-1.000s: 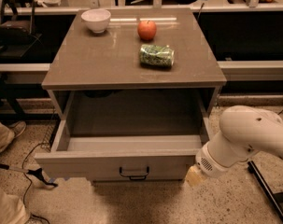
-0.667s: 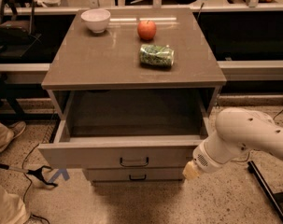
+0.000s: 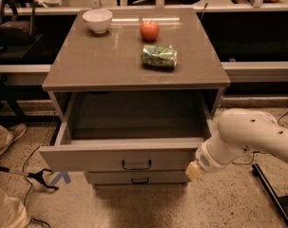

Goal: Close top drawer

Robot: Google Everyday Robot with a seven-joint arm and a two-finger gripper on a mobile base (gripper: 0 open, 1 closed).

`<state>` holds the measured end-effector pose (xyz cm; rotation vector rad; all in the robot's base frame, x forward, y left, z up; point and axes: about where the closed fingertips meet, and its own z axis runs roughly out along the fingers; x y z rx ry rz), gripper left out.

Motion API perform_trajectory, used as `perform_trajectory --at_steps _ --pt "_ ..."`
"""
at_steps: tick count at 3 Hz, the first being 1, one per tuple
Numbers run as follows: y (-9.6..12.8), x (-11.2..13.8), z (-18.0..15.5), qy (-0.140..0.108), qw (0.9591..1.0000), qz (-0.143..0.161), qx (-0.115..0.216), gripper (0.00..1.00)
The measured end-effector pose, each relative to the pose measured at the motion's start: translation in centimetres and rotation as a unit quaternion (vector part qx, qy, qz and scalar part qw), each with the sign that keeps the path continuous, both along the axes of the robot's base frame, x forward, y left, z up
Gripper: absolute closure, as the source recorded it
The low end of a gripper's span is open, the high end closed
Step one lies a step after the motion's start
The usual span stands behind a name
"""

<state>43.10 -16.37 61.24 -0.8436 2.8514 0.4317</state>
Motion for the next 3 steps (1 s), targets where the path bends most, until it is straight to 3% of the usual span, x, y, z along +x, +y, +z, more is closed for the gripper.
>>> perform_trajectory --at_steps 1,2,3 --pt "-1.7 3.5 0.6 -0.043 0.9988 -0.022 -0.004 1.0" --pt "-1.8 3.9 0.7 -0.046 0.9986 -0.025 -0.004 1.0" --pt "-3.7 10.6 1.8 -0.093 0.9925 -0.079 0.002 1.0"
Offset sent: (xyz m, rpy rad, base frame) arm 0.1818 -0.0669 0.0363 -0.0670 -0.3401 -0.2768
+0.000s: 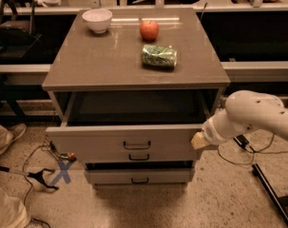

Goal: Close top drawer

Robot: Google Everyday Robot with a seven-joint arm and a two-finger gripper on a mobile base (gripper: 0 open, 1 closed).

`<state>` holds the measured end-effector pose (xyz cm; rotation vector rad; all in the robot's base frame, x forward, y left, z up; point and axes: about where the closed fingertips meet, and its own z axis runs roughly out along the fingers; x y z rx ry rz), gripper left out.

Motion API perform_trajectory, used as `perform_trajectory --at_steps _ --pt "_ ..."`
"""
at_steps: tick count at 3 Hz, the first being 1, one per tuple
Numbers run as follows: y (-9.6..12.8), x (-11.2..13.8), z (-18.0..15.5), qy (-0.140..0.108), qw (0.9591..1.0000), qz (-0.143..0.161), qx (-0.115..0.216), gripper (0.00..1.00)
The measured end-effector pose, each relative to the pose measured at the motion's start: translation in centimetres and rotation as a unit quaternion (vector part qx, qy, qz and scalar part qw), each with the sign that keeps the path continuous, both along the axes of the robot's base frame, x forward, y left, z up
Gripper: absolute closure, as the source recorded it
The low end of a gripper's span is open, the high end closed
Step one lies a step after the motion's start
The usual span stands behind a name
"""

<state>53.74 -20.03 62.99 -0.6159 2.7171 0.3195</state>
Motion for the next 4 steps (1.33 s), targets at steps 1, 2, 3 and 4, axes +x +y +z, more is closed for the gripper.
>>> perform_trajectory --at_steps 1,2,3,4 --pt "-0.4 1.3 0.2 -0.009 0.9999 -0.011 0.003 1.0" --pt "-0.7 5.4 0.7 -0.03 0.9987 -0.036 0.02 1.0" --pt "-1.6 9.4 1.7 -0.06 0.9947 -0.072 0.041 1.0" --pt "-1.7 9.1 1.7 -0.06 0.9947 -0.072 0.041 1.0"
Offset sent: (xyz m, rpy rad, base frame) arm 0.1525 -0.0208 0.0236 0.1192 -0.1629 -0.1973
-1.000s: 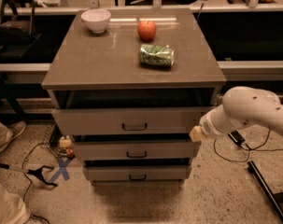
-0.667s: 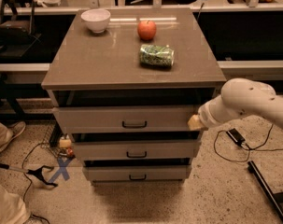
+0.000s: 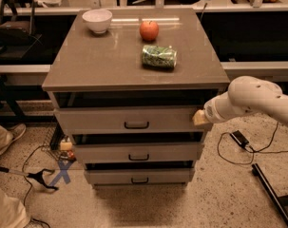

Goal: Close top drawer

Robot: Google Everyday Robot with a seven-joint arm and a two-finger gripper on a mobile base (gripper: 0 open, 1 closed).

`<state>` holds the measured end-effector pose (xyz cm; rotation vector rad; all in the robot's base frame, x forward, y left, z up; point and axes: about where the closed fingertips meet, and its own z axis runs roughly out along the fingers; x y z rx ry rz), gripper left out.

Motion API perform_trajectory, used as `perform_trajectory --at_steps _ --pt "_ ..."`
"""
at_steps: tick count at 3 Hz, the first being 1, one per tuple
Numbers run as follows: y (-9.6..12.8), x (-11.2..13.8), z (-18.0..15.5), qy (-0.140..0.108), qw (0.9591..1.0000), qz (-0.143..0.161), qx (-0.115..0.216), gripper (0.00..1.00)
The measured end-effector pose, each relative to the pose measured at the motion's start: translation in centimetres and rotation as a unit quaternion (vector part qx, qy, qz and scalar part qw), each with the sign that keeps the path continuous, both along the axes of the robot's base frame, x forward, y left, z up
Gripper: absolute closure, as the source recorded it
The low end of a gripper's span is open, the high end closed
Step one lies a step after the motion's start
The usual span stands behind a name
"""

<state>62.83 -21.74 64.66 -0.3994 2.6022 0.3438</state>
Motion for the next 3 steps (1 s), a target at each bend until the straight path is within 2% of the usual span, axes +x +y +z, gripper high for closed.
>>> perform_trajectory --at_steps 3 --pt "0.0 0.0 0.0 0.0 1.0 0.0 0.0 1.0"
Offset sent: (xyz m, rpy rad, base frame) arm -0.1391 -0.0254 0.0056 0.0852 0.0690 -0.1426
